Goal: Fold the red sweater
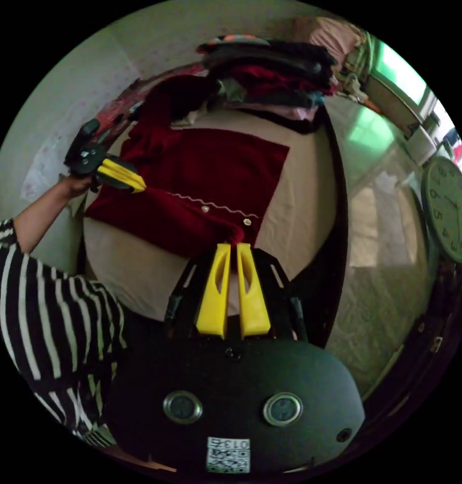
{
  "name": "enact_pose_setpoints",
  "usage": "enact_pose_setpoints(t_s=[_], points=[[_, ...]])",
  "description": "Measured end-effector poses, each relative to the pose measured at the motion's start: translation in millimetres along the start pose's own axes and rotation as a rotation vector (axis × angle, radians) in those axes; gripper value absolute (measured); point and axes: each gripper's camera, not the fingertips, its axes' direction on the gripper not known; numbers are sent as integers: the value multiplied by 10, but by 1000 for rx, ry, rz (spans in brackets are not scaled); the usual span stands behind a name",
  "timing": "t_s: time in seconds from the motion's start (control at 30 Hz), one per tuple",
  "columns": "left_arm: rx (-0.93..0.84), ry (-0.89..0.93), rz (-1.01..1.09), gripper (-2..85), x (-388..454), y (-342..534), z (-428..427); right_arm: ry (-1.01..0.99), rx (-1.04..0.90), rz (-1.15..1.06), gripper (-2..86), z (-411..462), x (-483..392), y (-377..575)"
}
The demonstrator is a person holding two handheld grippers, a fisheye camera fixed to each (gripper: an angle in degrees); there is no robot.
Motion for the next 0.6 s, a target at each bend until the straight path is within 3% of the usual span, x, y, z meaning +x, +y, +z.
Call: enact_pose_setpoints(t_s=[0.13,0.23,0.3,0.4,0.47,0.6], points=[[-81,-1,-49,17,-36,45,225,33,-60,89,26,505,173,-238],[13,-2,-143,36,-40,376,-36,-35,-88,167,35,604,228,-279],[85,-49,-183,39,20,706,-295,51,-41,187,46,387,171,-194],[170,-205,-375,25,120,1439,-627,206,50,107,45,121,-124,-165],[194,-308,-544,15,192,1926,-708,181,63,8,39,121,-408,-248],[80,-441,-770,2,410,2745,-571,192,5,-99,28,472,-928,-420]])
